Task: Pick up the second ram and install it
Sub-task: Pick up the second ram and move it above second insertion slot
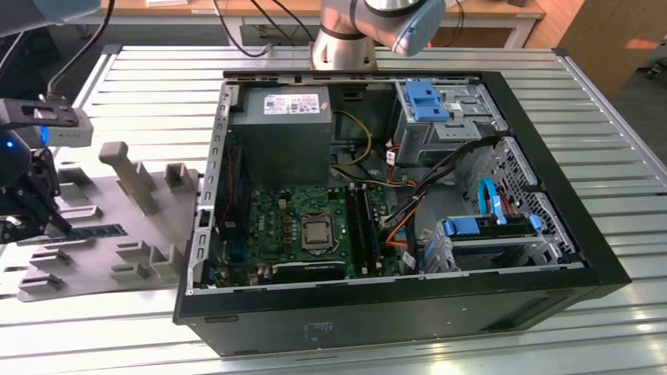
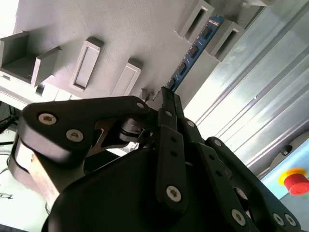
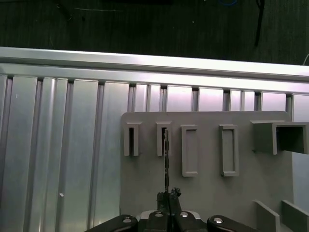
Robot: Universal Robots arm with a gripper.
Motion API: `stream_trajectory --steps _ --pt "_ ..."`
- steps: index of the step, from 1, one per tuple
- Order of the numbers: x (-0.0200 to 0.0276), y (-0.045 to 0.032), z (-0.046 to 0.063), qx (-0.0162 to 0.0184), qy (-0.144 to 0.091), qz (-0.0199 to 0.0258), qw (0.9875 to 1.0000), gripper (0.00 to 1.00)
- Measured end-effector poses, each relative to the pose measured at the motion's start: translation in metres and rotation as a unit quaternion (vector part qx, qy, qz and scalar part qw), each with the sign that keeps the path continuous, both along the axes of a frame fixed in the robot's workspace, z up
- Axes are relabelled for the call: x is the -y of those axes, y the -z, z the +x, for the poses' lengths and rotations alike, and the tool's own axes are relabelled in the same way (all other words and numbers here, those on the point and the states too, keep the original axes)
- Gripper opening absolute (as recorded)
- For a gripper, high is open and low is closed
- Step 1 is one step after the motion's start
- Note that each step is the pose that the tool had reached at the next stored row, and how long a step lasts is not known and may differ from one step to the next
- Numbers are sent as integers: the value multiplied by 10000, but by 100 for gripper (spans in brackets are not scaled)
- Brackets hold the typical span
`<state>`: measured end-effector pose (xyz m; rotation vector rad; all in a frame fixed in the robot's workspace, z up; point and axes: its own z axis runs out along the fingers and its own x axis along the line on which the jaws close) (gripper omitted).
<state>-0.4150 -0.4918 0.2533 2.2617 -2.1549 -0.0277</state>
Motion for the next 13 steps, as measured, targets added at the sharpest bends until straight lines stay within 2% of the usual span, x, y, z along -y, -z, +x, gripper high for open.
stream_trajectory --steps 13 --pt "-1 -514 0 0 0 8 10000 11"
